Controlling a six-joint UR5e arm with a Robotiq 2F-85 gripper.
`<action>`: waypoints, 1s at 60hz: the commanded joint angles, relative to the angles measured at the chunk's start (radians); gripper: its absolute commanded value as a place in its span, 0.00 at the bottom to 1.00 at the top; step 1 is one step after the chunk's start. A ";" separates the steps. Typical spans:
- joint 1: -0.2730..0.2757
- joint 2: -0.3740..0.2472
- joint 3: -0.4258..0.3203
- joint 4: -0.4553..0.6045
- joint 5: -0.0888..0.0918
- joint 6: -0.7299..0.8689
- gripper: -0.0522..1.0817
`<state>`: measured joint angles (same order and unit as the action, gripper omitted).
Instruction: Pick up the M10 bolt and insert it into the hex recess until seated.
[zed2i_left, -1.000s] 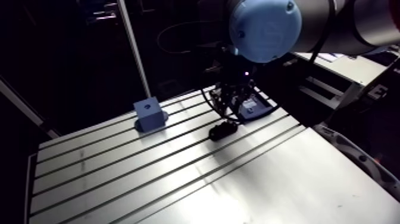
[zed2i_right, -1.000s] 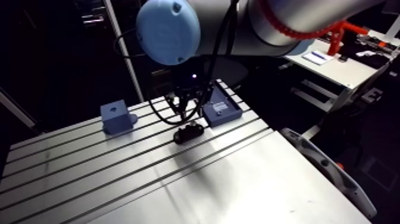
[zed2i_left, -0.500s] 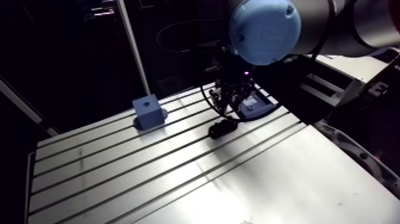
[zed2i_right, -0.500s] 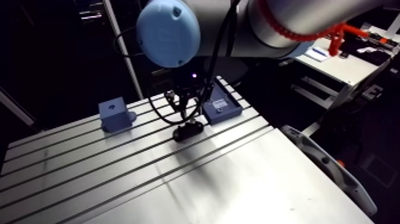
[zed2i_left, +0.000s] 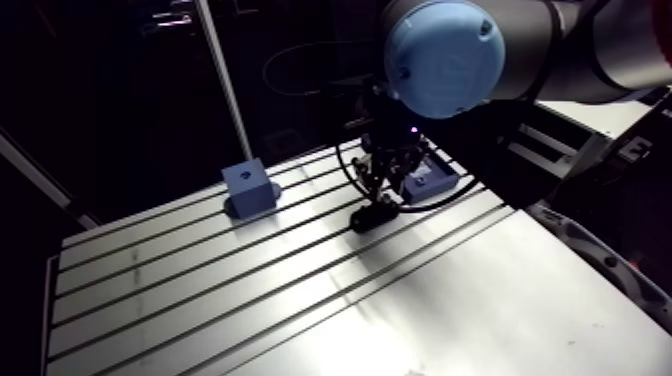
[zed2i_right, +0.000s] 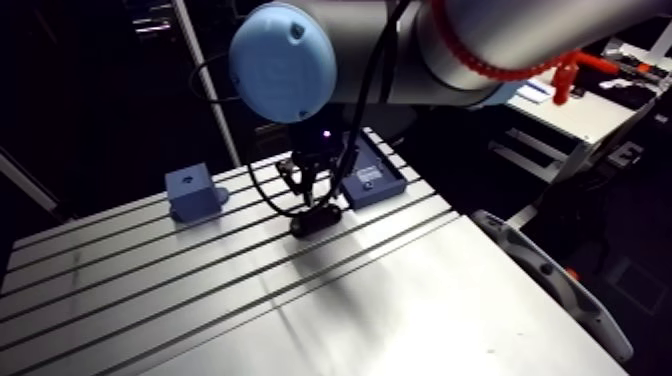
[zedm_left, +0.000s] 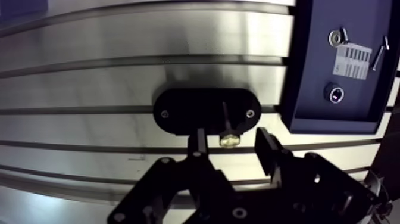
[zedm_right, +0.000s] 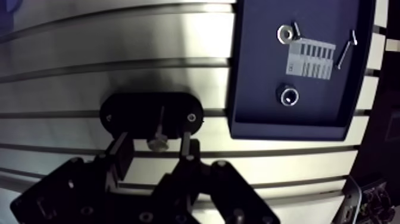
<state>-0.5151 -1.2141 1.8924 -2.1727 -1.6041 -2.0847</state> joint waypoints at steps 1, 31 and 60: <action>0.001 -0.001 0.001 0.000 -0.001 -0.001 0.46; 0.001 -0.001 0.002 0.000 0.000 0.001 0.49; 0.001 0.003 -0.002 0.000 -0.001 0.002 0.53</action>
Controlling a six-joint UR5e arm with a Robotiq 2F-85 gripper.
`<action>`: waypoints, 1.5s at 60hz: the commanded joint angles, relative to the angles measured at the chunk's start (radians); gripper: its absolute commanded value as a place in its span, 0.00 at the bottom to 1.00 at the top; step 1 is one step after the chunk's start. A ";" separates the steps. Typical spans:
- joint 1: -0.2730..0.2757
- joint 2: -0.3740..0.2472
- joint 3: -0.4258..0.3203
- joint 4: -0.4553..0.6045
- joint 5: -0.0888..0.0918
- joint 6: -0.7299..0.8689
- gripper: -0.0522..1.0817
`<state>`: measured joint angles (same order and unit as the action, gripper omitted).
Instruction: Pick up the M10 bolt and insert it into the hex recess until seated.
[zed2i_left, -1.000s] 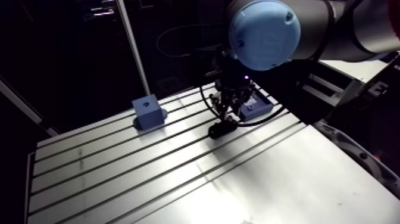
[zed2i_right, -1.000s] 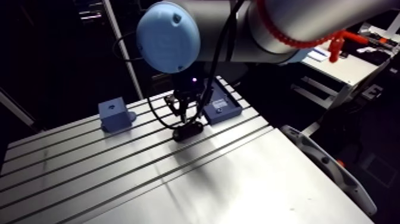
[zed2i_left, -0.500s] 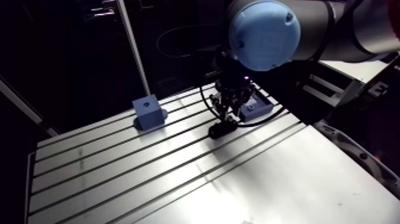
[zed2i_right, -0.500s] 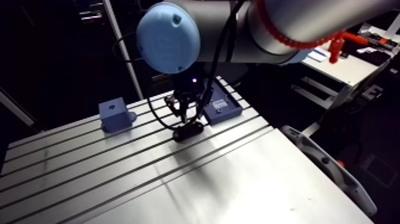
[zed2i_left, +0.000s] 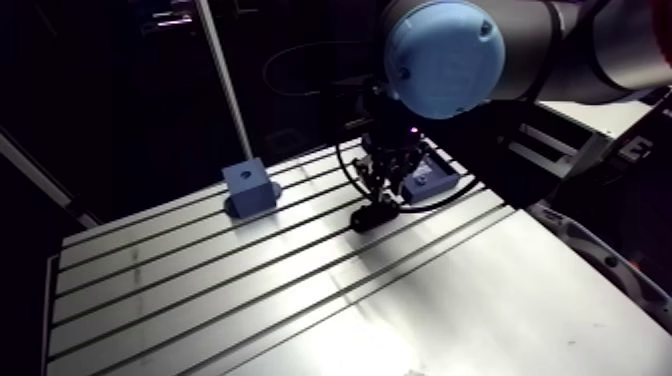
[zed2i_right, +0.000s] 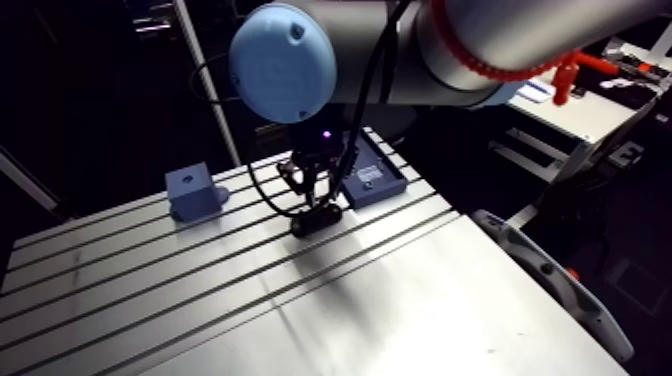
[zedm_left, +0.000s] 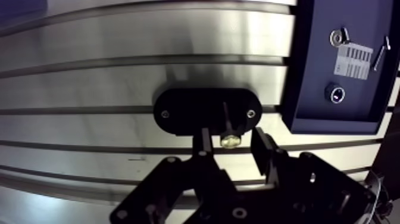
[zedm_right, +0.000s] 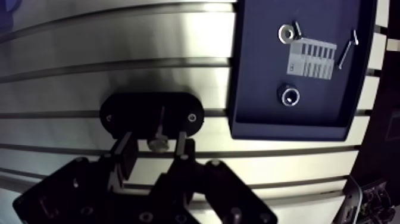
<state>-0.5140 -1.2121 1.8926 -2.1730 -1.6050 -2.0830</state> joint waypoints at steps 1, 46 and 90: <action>0.000 0.001 -0.002 0.000 0.000 0.001 0.53; 0.000 0.009 0.003 0.000 0.000 0.002 0.56; 0.000 0.015 -0.002 0.000 0.000 0.002 0.60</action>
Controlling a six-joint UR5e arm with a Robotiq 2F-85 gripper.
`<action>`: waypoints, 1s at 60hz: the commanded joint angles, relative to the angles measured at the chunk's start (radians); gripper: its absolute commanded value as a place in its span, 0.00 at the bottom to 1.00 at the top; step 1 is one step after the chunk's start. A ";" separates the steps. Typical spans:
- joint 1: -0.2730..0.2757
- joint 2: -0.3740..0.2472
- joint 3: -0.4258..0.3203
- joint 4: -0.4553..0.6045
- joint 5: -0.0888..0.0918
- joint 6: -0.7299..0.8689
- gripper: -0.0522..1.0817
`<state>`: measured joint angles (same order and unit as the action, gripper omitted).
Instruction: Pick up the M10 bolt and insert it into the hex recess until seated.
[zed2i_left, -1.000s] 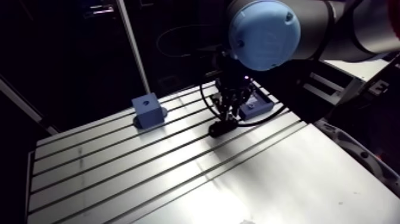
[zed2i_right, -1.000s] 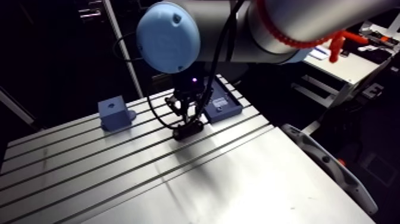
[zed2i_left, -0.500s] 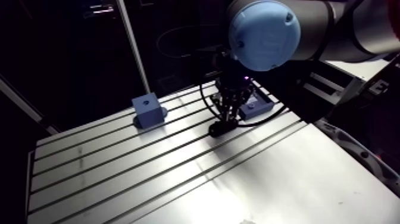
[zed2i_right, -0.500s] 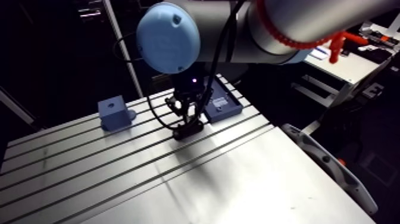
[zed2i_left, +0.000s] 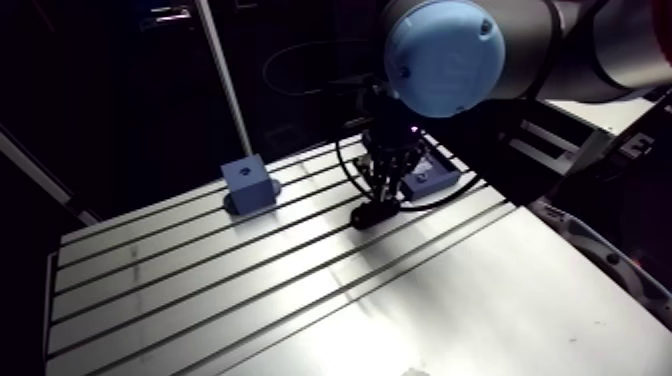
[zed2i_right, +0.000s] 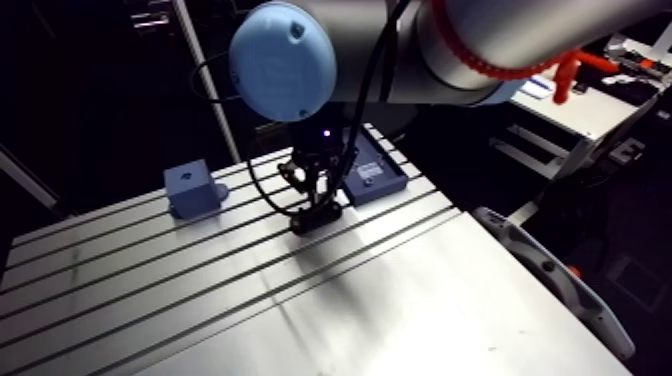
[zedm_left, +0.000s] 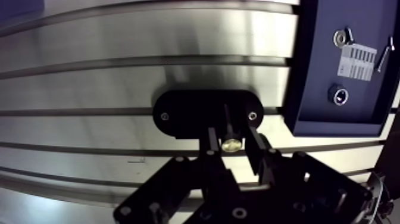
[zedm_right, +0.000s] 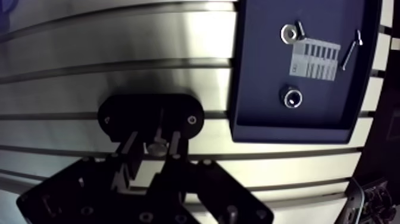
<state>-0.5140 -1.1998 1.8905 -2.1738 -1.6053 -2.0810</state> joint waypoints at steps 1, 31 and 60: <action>0.000 0.003 -0.001 0.001 0.000 0.000 0.60; 0.000 0.003 -0.001 0.000 0.000 0.000 0.63; 0.000 0.003 -0.003 0.001 -0.001 0.000 0.64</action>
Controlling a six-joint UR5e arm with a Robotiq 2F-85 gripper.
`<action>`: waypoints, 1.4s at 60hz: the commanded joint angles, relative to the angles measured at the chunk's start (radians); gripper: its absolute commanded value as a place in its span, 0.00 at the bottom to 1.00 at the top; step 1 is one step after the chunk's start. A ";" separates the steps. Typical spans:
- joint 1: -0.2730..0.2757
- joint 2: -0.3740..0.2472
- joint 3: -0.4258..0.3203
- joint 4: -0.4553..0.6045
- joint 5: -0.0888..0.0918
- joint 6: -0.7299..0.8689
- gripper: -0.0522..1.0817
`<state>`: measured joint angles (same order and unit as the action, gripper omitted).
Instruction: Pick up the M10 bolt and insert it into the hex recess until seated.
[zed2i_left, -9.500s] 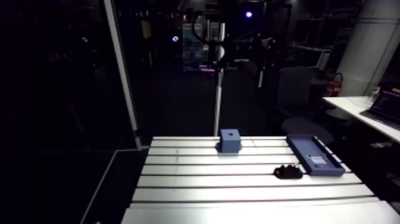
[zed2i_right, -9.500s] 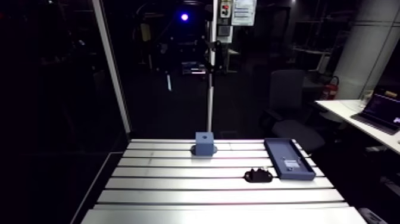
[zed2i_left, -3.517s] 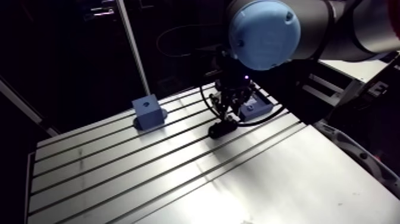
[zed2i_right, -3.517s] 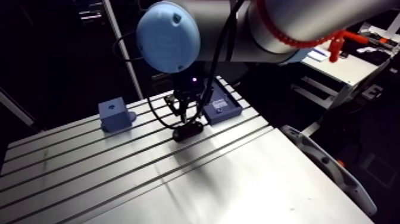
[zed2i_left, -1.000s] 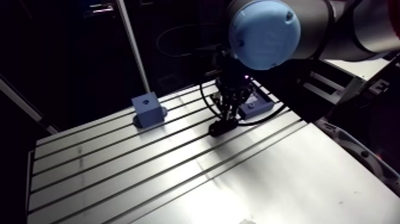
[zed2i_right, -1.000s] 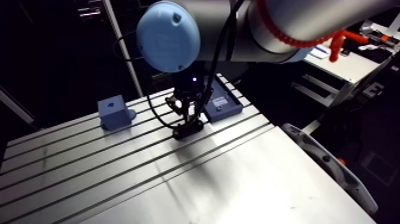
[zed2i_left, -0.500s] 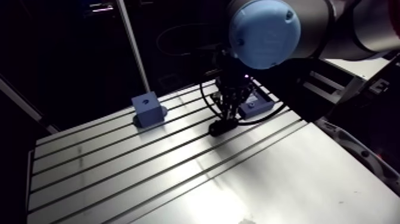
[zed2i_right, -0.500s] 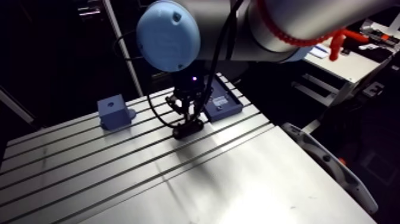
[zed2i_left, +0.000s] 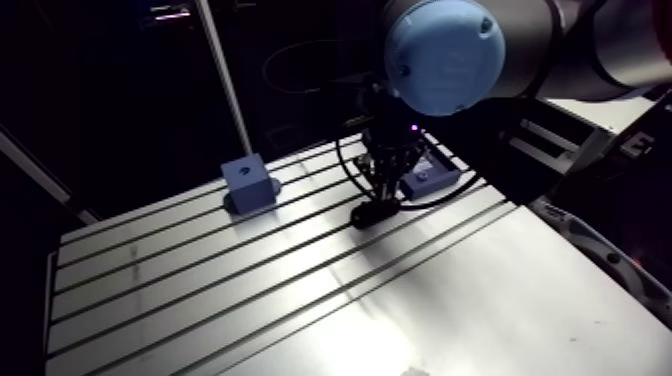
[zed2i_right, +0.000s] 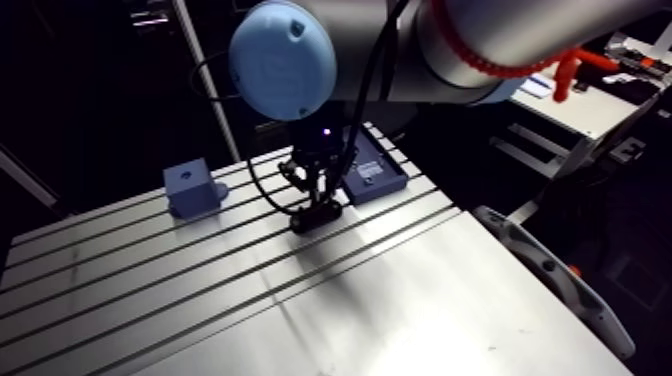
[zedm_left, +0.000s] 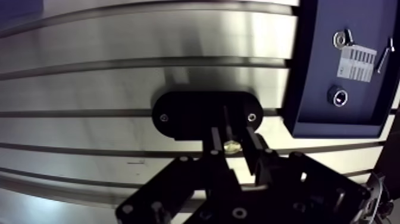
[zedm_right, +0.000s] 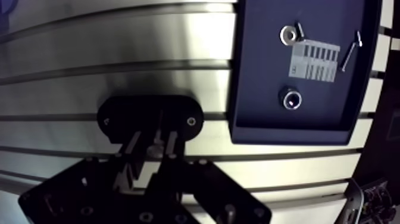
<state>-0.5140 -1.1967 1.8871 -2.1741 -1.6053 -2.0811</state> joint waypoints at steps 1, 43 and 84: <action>0.000 0.000 0.000 0.001 -0.001 0.000 0.64; 0.000 0.000 -0.003 0.001 0.000 -0.004 0.68; 0.002 -0.048 -0.049 0.040 0.008 -0.019 0.73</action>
<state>-0.5137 -1.2196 1.8635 -2.1608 -1.6002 -2.0934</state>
